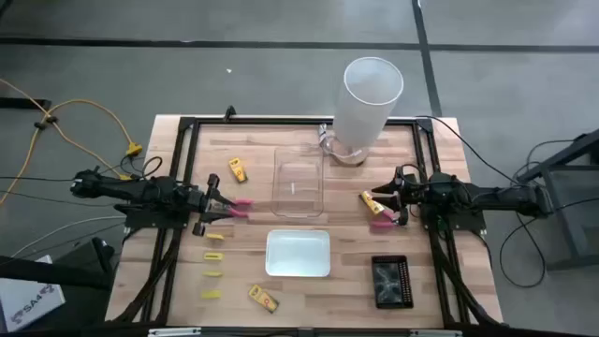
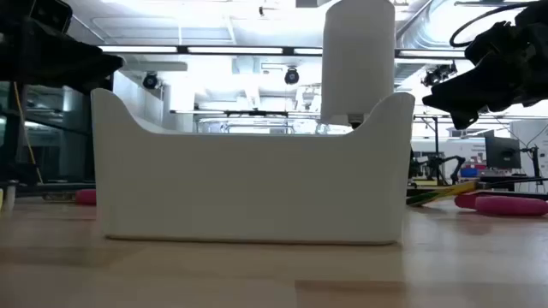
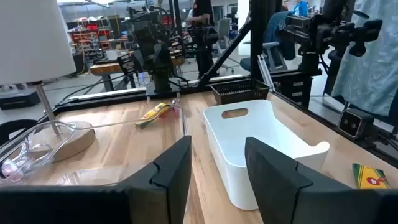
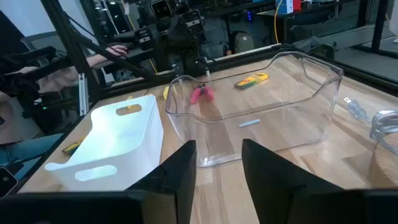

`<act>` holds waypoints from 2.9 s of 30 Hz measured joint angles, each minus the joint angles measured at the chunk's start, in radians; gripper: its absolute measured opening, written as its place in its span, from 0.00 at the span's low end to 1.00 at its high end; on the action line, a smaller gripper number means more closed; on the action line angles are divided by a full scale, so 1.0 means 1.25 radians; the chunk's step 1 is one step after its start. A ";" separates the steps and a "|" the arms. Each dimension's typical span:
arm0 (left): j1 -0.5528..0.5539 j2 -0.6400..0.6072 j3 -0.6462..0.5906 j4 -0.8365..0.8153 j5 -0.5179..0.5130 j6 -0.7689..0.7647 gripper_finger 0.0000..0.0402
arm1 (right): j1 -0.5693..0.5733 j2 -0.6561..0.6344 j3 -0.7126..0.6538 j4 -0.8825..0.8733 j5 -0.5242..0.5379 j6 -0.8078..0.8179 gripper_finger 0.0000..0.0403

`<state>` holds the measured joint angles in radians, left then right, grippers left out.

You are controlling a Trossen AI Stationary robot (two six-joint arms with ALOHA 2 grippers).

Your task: Pick & Place School Supplies

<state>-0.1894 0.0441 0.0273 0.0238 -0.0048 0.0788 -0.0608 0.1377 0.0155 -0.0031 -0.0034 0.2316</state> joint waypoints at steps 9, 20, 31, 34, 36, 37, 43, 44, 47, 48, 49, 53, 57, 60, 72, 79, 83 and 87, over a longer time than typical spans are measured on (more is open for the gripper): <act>0.000 0.000 0.000 0.000 0.000 0.000 0.36 | 0.000 0.000 0.000 0.000 0.000 0.000 0.30; 0.000 0.000 0.000 0.000 0.000 0.000 0.36 | 0.000 0.000 0.000 0.000 0.000 0.000 0.30; 0.000 0.000 0.000 0.000 0.000 0.000 0.36 | 0.000 0.000 0.000 0.000 0.000 0.000 0.30; 0.000 0.000 0.000 0.000 0.000 0.000 0.36 | 0.000 0.000 0.000 0.000 0.000 0.000 0.30; 0.000 0.000 0.000 0.000 0.000 0.000 0.36 | 0.000 0.000 0.000 0.000 0.000 0.000 0.30; 0.000 0.000 0.000 0.000 0.000 0.000 0.36 | 0.000 0.000 0.000 0.000 0.000 0.000 0.30; 0.000 0.000 0.000 0.000 0.000 0.000 0.36 | 0.000 0.000 0.000 0.000 0.000 0.000 0.30; 0.000 0.000 0.000 0.000 0.000 0.000 0.36 | 0.000 0.000 0.000 0.000 0.000 0.000 0.30; 0.000 0.000 0.000 0.000 0.000 0.000 0.36 | 0.000 0.000 0.000 0.000 0.000 0.000 0.30; 0.000 0.000 0.000 0.000 0.000 0.000 0.36 | 0.000 0.000 0.000 0.000 0.000 0.000 0.30; 0.000 0.000 0.000 0.000 0.000 0.000 0.36 | 0.000 0.000 0.000 0.000 0.000 0.000 0.30; 0.000 0.000 0.000 0.006 0.000 -0.001 0.36 | 0.000 0.000 0.000 0.000 0.000 0.000 0.30; 0.001 0.000 0.000 0.023 -0.001 -0.004 0.36 | 0.000 0.000 0.000 0.000 0.000 0.000 0.30; 0.001 0.000 0.000 0.033 0.000 -0.020 0.36 | 0.000 0.000 0.000 0.000 0.000 0.000 0.30; 0.001 0.030 0.032 -0.043 -0.096 -0.121 0.36 | 0.000 0.000 0.000 0.000 0.000 0.000 0.30; 0.001 0.133 0.091 -0.046 -0.121 -0.127 0.36 | 0.000 0.000 0.000 0.000 0.000 0.000 0.30; 0.001 0.220 0.135 -0.048 -0.121 -0.140 0.36 | 0.000 0.000 0.000 0.000 0.000 0.000 0.30; -0.006 0.299 0.183 -0.048 -0.121 -0.139 0.36 | 0.000 0.000 0.000 0.000 0.000 0.000 0.30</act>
<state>-0.1965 0.4172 0.2555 -0.0367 -0.1562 -0.0948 -0.0610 0.1379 0.0158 -0.0032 -0.0036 0.2314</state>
